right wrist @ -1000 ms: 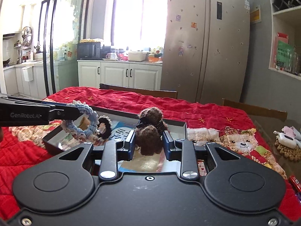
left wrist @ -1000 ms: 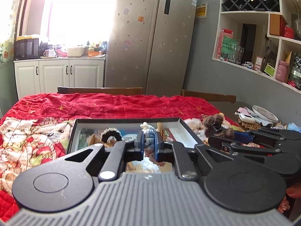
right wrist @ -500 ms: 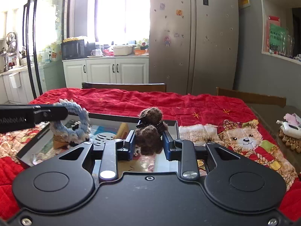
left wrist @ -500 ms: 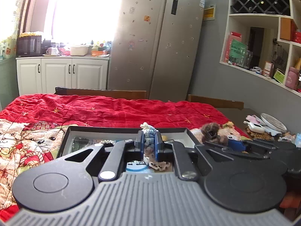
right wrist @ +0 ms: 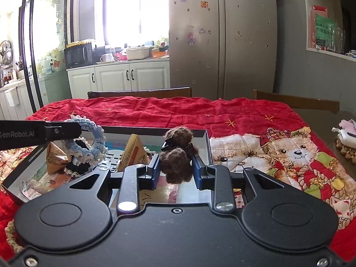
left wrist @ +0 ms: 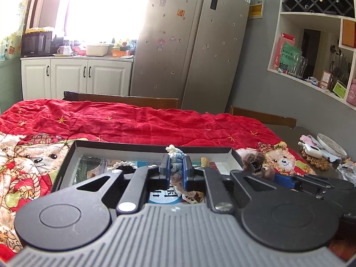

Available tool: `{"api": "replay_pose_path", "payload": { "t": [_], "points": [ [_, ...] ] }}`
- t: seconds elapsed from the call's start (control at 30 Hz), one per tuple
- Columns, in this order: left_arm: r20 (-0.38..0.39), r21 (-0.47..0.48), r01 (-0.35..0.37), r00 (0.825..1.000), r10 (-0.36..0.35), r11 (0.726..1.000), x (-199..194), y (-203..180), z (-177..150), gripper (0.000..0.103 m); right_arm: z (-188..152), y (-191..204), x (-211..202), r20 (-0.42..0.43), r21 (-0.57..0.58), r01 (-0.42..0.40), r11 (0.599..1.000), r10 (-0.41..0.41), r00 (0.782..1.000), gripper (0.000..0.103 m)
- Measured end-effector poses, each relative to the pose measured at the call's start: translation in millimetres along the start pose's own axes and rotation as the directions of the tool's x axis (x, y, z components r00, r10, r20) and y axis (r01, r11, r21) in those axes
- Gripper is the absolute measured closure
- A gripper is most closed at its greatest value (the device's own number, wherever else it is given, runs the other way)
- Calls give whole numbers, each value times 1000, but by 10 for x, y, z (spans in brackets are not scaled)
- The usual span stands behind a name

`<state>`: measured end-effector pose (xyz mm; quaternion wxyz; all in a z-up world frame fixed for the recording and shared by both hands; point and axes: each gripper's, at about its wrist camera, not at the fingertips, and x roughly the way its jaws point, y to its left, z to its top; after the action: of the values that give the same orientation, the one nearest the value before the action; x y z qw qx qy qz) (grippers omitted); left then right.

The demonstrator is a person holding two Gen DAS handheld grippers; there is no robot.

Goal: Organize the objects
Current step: 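Lower the blue-white scrunchie and brown pompom into the box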

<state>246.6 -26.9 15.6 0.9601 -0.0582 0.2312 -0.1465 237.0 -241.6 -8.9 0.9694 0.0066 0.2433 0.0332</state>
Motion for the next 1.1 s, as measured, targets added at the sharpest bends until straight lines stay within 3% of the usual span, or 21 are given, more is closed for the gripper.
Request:
{"api": "replay_pose_path", "payload": {
  "t": [1.1],
  "points": [
    [-89,15,-31,996,32,999,356,91,-171,90,-160,40,336,-62,-7,-22,1000,21,998,74]
  ]
}}
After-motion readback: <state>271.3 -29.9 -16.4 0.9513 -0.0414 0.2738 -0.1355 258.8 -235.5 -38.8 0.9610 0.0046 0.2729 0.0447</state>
